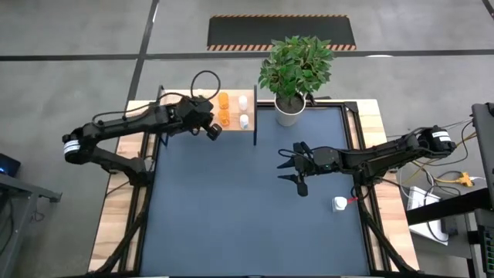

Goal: Pick and place medicine bottles onto shelf by color
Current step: Adjust the pill bottles on the shelf

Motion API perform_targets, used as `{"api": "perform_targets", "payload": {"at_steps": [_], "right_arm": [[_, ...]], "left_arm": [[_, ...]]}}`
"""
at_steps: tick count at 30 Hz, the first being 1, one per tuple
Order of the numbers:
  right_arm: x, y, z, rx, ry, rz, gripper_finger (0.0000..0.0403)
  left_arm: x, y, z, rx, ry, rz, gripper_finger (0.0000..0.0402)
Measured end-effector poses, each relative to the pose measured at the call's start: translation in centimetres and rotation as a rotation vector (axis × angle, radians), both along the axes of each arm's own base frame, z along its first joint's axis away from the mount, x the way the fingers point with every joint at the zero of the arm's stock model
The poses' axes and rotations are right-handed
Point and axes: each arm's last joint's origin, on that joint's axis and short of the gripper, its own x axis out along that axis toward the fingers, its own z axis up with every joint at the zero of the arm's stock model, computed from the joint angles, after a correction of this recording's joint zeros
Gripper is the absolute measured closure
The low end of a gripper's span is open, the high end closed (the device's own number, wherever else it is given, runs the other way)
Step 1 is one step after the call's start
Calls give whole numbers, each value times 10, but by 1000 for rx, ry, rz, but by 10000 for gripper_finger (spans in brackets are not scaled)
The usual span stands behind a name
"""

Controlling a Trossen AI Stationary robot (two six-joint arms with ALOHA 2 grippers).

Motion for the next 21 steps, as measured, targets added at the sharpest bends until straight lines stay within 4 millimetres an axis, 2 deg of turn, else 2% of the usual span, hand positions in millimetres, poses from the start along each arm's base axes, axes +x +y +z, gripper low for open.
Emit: {"api": "perform_targets", "payload": {"at_steps": [21], "right_arm": [[0, 0, 0, 0, 4, 0, 252]], "left_arm": [[-10, -4, -1, -39, 60, 30, 396]]}}
